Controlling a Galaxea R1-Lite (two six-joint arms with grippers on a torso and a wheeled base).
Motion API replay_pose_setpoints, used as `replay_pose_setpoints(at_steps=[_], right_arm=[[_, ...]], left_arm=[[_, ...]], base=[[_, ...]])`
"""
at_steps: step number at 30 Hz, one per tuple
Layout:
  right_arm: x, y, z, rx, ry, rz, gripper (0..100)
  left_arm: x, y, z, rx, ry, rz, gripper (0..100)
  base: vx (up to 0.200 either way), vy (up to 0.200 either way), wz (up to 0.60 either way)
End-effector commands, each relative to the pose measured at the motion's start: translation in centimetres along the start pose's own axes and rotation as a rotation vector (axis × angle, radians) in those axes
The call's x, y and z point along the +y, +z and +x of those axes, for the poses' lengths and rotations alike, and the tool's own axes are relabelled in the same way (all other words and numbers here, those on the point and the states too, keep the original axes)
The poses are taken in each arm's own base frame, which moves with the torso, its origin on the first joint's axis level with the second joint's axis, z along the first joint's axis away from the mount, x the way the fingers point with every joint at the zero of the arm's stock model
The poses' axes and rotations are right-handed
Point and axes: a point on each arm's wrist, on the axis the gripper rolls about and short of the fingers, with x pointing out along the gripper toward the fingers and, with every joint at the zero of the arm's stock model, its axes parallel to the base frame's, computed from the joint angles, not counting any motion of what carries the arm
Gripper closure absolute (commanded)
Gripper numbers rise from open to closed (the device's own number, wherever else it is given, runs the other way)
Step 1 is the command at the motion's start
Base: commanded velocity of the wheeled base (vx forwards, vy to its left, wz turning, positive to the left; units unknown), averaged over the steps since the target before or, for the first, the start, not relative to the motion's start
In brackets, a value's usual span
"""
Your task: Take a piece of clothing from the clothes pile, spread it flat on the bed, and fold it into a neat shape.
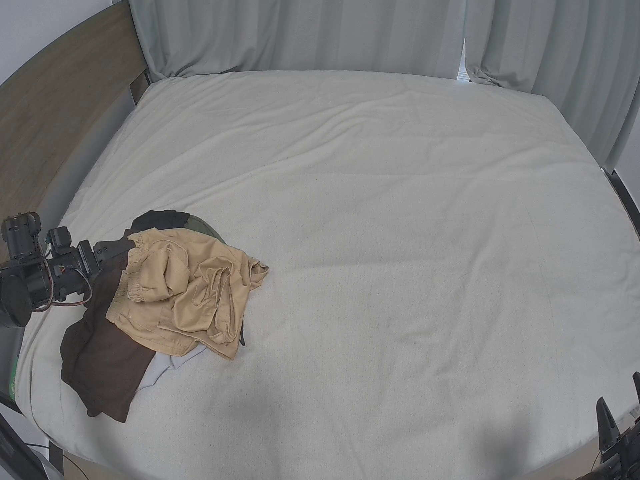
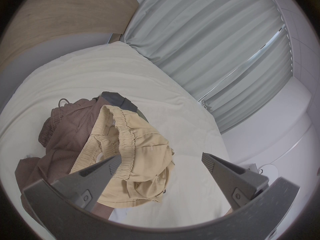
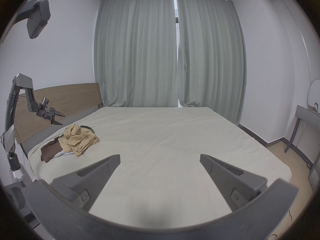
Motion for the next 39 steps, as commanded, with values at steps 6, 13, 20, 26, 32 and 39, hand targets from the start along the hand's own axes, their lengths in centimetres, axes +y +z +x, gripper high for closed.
replay_pose_setpoints(at_steps=[6, 13, 20, 26, 32, 39], right_arm=[[0.0, -0.5, 0.0, 0.006, 0.000, 0.000, 0], [0.0, -0.4, 0.0, 0.004, -0.002, 0.000, 0], [0.0, -0.4, 0.0, 0.004, -0.002, 0.000, 0], [0.0, -0.4, 0.0, 0.004, -0.002, 0.000, 0], [0.0, -0.4, 0.0, 0.004, -0.002, 0.000, 0], [0.0, -0.4, 0.0, 0.004, -0.002, 0.000, 0]], left_arm=[[1.8, -0.2, 1.9, 0.023, 0.018, -0.024, 0], [3.0, 0.1, 3.2, 0.025, 0.030, -0.021, 0], [3.9, 0.2, 4.3, 0.033, 0.029, -0.028, 0], [4.1, -0.2, 5.7, 0.057, 0.013, -0.029, 0], [2.5, 0.0, 6.5, 0.055, -0.030, -0.058, 0], [0.7, 1.0, 6.5, -0.005, -0.092, -0.094, 0]], base=[[0.000, 0.000, 0.00], [0.000, 0.000, 0.00], [0.000, 0.000, 0.00], [0.000, 0.000, 0.00], [0.000, 0.000, 0.00], [0.000, 0.000, 0.00]])
